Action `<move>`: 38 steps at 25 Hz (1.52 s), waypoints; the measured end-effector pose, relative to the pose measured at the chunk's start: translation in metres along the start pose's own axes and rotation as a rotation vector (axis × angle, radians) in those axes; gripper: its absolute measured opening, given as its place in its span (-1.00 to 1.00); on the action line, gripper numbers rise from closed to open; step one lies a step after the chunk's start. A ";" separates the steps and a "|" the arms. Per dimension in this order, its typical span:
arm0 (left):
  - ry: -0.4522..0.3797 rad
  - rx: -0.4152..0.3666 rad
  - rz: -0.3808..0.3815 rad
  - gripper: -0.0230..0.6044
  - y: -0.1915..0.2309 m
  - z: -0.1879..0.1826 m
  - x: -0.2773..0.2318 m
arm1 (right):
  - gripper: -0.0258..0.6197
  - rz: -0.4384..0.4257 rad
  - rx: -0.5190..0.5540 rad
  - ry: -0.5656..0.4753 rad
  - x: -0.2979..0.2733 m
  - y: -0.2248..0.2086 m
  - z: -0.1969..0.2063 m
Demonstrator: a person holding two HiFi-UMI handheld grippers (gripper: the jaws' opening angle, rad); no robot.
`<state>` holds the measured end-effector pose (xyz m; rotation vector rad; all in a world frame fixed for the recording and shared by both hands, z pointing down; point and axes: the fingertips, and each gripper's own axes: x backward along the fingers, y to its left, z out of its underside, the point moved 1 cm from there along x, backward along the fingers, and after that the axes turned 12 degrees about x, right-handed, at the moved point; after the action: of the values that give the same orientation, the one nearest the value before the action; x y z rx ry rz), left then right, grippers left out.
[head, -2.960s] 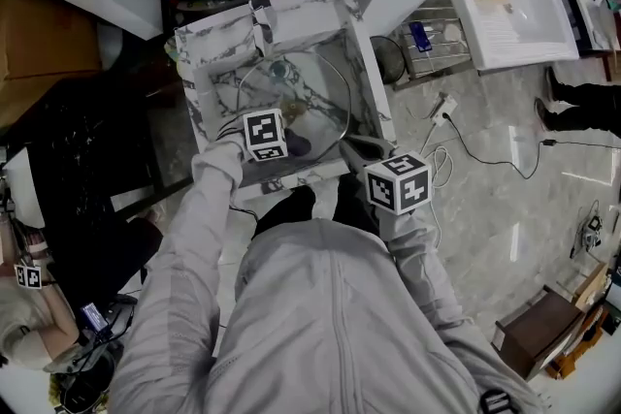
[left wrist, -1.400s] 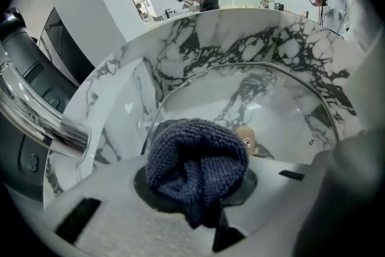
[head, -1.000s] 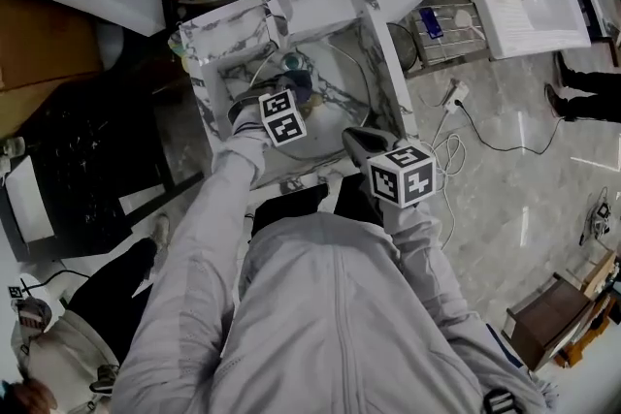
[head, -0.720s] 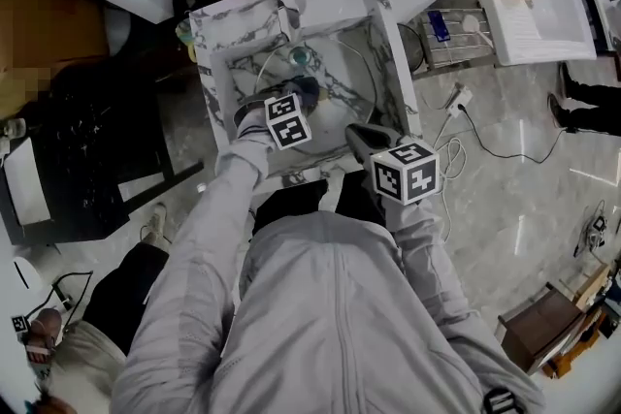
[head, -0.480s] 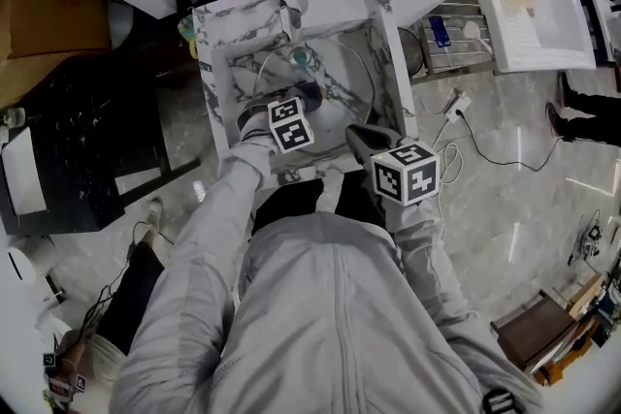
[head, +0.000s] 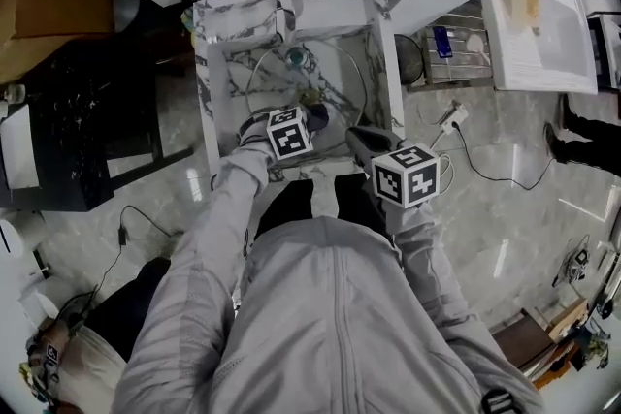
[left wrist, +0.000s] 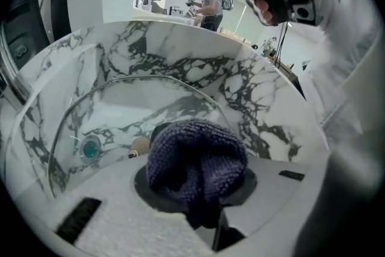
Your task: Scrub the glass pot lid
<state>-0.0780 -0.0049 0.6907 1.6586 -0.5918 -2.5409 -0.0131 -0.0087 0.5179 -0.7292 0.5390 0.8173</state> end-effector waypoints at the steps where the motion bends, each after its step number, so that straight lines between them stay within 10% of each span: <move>1: -0.003 0.011 0.017 -0.64 -0.004 -0.001 -0.001 | -0.82 -0.007 0.006 0.001 0.000 -0.003 -0.002; 14: 0.050 0.115 0.242 -0.64 -0.053 -0.006 0.012 | -0.82 -0.105 0.102 0.030 0.000 -0.030 -0.017; 20: 0.046 0.170 0.226 -0.64 -0.047 -0.007 0.027 | -0.82 -0.127 0.131 0.021 0.003 -0.031 -0.029; 28: -0.096 0.225 -0.046 -0.64 0.016 -0.017 0.062 | -0.82 -0.141 0.164 0.020 -0.003 -0.029 -0.043; 38: -0.199 0.210 -0.612 -0.64 0.141 -0.012 0.113 | -0.82 -0.110 0.150 0.029 -0.011 -0.033 -0.043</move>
<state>-0.1382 -0.1666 0.6358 1.9051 -0.4187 -3.1963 0.0009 -0.0617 0.5097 -0.6275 0.5745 0.6572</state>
